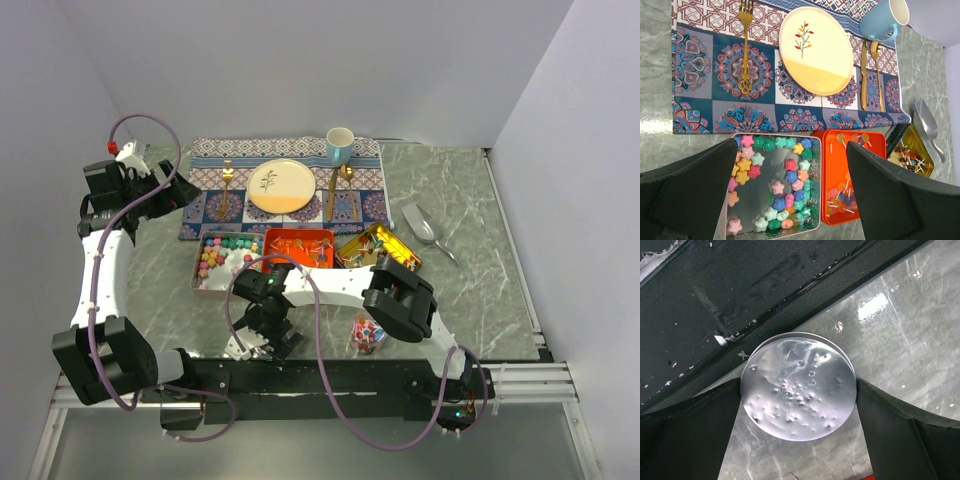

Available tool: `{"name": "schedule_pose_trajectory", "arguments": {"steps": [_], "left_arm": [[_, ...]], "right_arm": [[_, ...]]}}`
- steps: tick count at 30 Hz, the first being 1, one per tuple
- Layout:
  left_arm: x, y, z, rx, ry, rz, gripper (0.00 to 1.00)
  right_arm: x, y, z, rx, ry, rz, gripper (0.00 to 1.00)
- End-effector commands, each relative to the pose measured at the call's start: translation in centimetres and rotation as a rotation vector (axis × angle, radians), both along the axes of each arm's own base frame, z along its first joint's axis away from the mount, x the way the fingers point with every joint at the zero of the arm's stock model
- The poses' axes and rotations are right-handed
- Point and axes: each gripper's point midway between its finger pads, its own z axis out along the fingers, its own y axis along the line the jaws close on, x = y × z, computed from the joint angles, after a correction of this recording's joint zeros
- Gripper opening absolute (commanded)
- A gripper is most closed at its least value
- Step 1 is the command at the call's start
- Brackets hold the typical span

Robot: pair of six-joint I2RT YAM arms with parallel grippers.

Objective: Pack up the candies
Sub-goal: Pick up the bottle lid at the center of the board.

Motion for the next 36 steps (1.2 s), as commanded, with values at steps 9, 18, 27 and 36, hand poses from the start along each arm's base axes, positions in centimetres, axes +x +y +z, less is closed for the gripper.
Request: {"name": "schedule_pose_trajectory", "arguments": {"steps": [9, 18, 27, 36], "left_arm": [[-0.1, -1.1, 3.1, 0.003, -0.156, -0.077, 0.97], [-2.0, -4.1, 10.1, 0.079, -0.543, -0.255, 0.97], [-12.3, -18.5, 4.5, 0.067, -0.598, -0.735, 0.97], [-25.7, -28.9, -6.4, 0.041, -0.597, -1.094, 0.97]], "right_arm": [[2.0, -0.3, 4.8, 0.001, -0.020, -0.154, 0.84], [10.1, -6.9, 14.0, -0.005, -0.116, -0.453, 0.84], [18.9, -19.8, 20.6, 0.020, -0.134, -0.998, 0.83], [16.1, -26.0, 22.7, 0.080, -0.152, -1.178, 0.83]]}}
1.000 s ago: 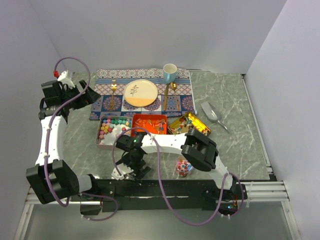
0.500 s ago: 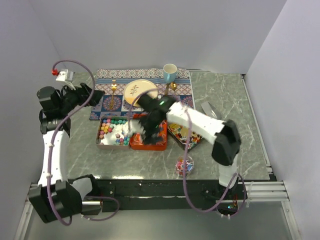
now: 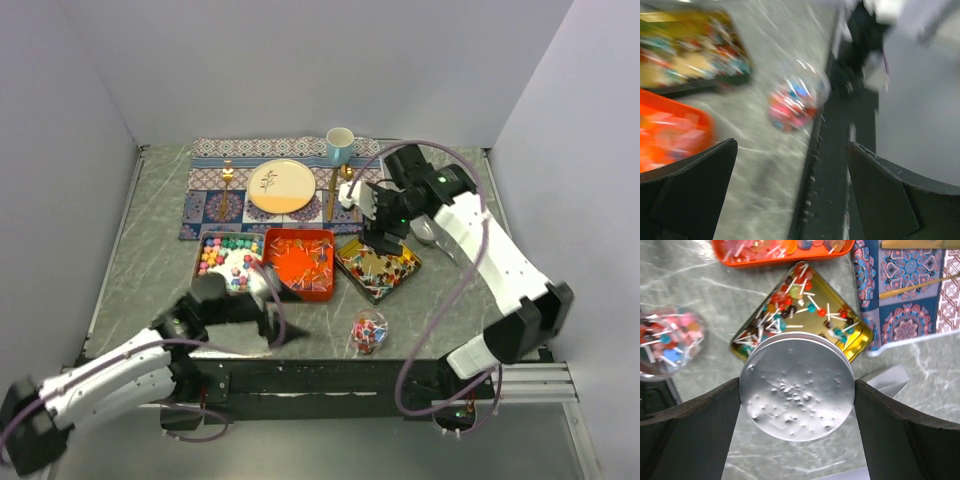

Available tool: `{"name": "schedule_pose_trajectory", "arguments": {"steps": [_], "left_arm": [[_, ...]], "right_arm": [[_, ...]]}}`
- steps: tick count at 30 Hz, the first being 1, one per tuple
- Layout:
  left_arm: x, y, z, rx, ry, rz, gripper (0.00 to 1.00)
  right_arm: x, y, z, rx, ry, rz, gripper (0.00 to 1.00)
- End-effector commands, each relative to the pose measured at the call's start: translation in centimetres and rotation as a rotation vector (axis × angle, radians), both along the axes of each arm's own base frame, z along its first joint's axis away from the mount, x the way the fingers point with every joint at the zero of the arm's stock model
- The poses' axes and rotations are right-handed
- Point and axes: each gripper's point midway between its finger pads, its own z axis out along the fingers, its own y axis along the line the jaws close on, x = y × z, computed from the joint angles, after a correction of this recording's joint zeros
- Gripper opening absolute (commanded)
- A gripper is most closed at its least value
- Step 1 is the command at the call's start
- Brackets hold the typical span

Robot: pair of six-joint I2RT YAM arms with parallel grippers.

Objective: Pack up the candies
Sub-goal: Pick up the bottle lid at the center of the board, then move the packing bottle to the center of the board.

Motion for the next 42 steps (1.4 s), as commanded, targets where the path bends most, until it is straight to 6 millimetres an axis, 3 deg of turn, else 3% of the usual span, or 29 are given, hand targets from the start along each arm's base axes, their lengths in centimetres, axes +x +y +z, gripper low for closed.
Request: {"name": "schedule_pose_trajectory", "arguments": {"steps": [1, 2, 4, 6, 7, 8, 10, 12, 13, 14, 15, 16, 18, 19, 22, 24, 26, 31, 37, 42], "left_arm": [[-2.2, -4.2, -3.8, 0.055, -0.135, -0.029, 0.97], [-4.6, -5.4, -5.4, 0.093, -0.161, -0.098, 0.97], [-3.6, -7.2, -6.8, 0.092, -0.147, -0.018, 0.97], [-4.3, -9.0, -7.1, 0.065, -0.130, -0.007, 0.96], [-3.6, -9.7, -9.3, 0.115, -0.129, 0.036, 0.96], [-4.2, -11.0, -7.8, 0.033, -0.168, 0.015, 0.96], [-2.8, -11.8, -10.3, 0.090, -0.164, 0.089, 0.96], [-1.7, -12.5, -10.7, 0.078, -0.182, 0.135, 0.96], [-1.4, -12.7, -12.2, 0.104, -0.193, 0.141, 0.96], [-1.2, -12.8, -12.4, 0.104, -0.222, 0.147, 0.96], [-1.0, -13.2, -11.4, 0.050, -0.244, 0.153, 0.96], [-0.9, -13.0, -13.1, 0.085, -0.269, 0.144, 0.96], [-0.1, -13.3, -13.1, 0.059, -0.281, 0.187, 0.97], [0.1, -13.4, -14.4, 0.095, -0.327, 0.180, 0.96], [-0.6, -13.6, -14.6, 0.030, -0.364, 0.136, 0.96], [-2.2, -13.9, -14.7, -0.008, -0.389, 0.059, 0.96], [-2.2, -14.3, -14.7, -0.037, -0.409, 0.068, 0.96], [0.1, -16.5, -16.0, 0.005, -0.423, 0.160, 0.96], [0.4, -18.2, -16.6, -0.052, -0.387, 0.181, 0.97], [1.9, -18.2, -17.1, -0.057, -0.375, 0.260, 0.96]], "right_arm": [[-2.5, -0.8, 2.4, 0.061, -0.023, -0.055, 0.83], [-2.7, -1.0, 2.7, 0.065, -0.023, -0.066, 0.83], [-3.3, -1.5, 3.7, 0.073, -0.032, -0.078, 0.83], [-3.8, -1.8, 4.6, 0.083, -0.050, -0.088, 0.83], [-3.9, -2.1, 4.8, 0.083, -0.055, -0.094, 0.83], [-4.1, -2.1, 5.0, 0.090, -0.058, -0.101, 0.83], [-4.6, -2.3, 5.5, 0.100, -0.063, -0.107, 0.83], [-4.8, -2.4, 5.6, 0.105, -0.063, -0.120, 0.83], [-4.8, -2.6, 5.6, 0.102, -0.069, -0.129, 0.83], [-4.8, -2.7, 5.4, 0.103, -0.068, -0.142, 0.83], [-4.9, -2.8, 5.2, 0.101, -0.068, -0.148, 0.83], [-4.7, -2.9, 5.1, 0.100, -0.068, -0.164, 0.83], [-4.9, -3.3, 4.5, 0.082, -0.063, -0.181, 0.83], [-5.0, -3.5, 4.3, 0.075, -0.062, -0.185, 0.83], [-5.6, -4.4, 3.3, 0.055, -0.046, -0.203, 0.83], [-6.5, -4.9, 1.9, 0.043, -0.013, -0.205, 0.83], [-7.4, -5.1, 0.9, 0.031, 0.018, -0.195, 0.83], [-7.6, -5.6, 0.3, 0.010, 0.030, -0.187, 0.83], [-8.2, -5.9, -0.1, 0.008, 0.053, -0.182, 0.83], [-10.0, -7.5, -1.7, -0.057, 0.074, -0.142, 0.83]]}}
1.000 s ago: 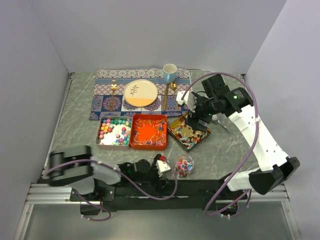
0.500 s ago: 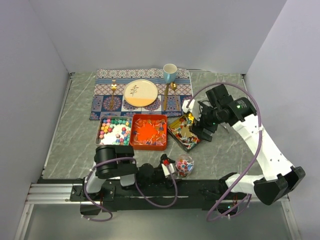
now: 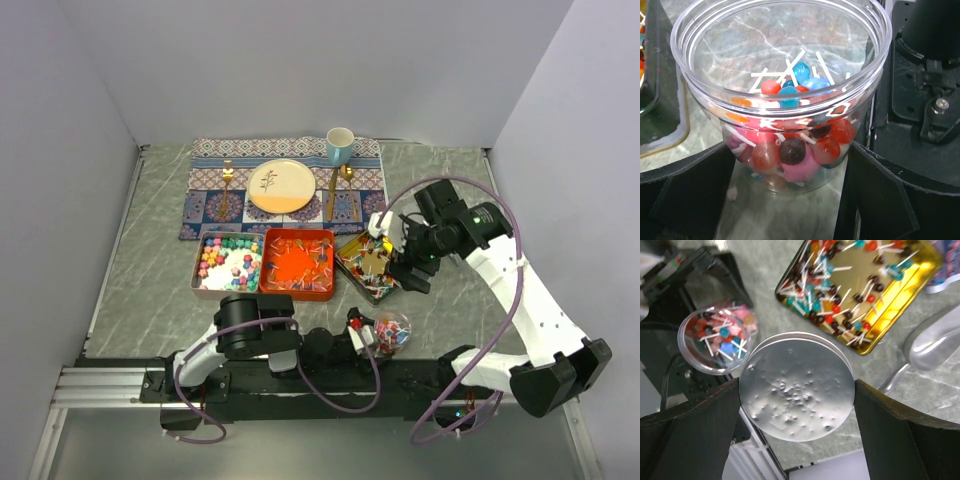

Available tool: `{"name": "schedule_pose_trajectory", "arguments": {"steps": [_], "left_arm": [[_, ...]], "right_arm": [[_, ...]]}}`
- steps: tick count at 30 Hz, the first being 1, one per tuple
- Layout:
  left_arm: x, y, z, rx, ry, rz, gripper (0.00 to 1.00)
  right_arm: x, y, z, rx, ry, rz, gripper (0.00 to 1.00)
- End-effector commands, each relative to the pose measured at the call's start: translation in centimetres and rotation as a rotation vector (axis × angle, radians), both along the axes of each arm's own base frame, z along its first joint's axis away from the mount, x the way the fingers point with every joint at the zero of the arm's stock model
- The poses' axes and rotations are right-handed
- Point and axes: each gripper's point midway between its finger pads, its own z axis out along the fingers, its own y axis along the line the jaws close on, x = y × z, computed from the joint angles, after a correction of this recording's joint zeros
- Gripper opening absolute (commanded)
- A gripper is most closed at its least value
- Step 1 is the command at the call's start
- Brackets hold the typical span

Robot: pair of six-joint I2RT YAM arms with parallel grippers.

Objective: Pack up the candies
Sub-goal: Move the packing bottle to the center of the board.

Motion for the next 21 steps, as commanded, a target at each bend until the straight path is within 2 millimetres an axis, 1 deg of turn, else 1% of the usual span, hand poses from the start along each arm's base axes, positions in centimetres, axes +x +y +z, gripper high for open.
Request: {"name": "schedule_pose_trajectory", "arguments": {"steps": [1, 3, 5, 6, 7, 8, 9, 10, 11, 12, 13, 14, 15, 16, 17, 18, 19, 21], "left_arm": [[4.2, 1.6, 1.4, -0.137, -0.103, 0.203, 0.96], [4.5, 1.7, 1.3, -0.139, -0.093, 0.214, 0.97], [4.8, 2.3, 1.7, -0.152, -0.095, 0.236, 0.96], [4.7, 2.5, 2.1, -0.152, -0.095, 0.227, 0.96], [4.6, 2.6, 2.0, -0.139, -0.105, 0.216, 0.96], [5.1, 2.7, 2.0, -0.136, -0.102, 0.219, 0.96], [5.2, 2.2, 2.3, -0.144, -0.107, 0.191, 0.96], [6.0, 2.1, 2.0, -0.127, -0.118, 0.200, 0.96], [6.3, 1.8, 2.2, -0.131, -0.125, 0.206, 0.96], [6.9, 1.1, 2.4, -0.140, -0.132, 0.216, 0.96], [7.3, 1.0, 2.2, -0.127, -0.140, 0.223, 0.96], [7.6, 0.8, 1.5, -0.101, -0.134, 0.231, 0.96], [8.1, 0.6, 1.4, -0.103, -0.132, 0.244, 0.96], [8.6, 0.8, 1.3, -0.101, -0.131, 0.261, 0.97], [8.8, 1.0, 1.7, -0.117, -0.134, 0.268, 0.98], [8.9, 1.6, 1.5, -0.111, -0.133, 0.273, 0.99], [9.5, 2.1, 1.6, -0.114, -0.137, 0.288, 0.98], [9.9, 3.0, 1.2, -0.088, -0.151, 0.288, 0.97]], "right_arm": [[-2.1, -1.8, -0.9, -0.051, 0.005, 0.052, 0.83], [-2.6, -2.4, -1.4, -0.068, 0.007, 0.059, 0.83], [-3.1, -2.8, -1.9, -0.088, 0.024, 0.073, 0.83], [-3.2, -3.0, -2.1, -0.093, 0.030, 0.071, 0.83], [-3.3, -3.2, -2.2, -0.098, 0.037, 0.075, 0.83], [-3.4, -3.3, -2.4, -0.101, 0.043, 0.075, 0.83], [-3.4, -3.4, -2.5, -0.100, 0.045, 0.073, 0.83], [-3.5, -3.6, -2.7, -0.107, 0.053, 0.084, 0.82], [-3.7, -3.7, -2.7, -0.111, 0.057, 0.092, 0.82], [-4.2, -3.8, -2.8, -0.118, 0.078, 0.114, 0.82], [-4.6, -3.8, -2.8, -0.121, 0.090, 0.140, 0.82], [-4.8, -4.0, -3.0, -0.126, 0.090, 0.148, 0.82], [-4.8, -4.0, -3.0, -0.134, 0.076, 0.190, 0.82], [-4.9, -4.2, -3.2, -0.151, 0.060, 0.218, 0.82], [-5.2, -4.4, -3.7, -0.165, 0.061, 0.249, 0.82], [-5.2, -4.6, -4.1, -0.184, 0.056, 0.296, 0.82], [-5.2, -4.6, -4.5, -0.194, 0.063, 0.319, 0.81], [-5.2, -4.3, -5.3, -0.188, 0.078, 0.378, 0.81]]}}
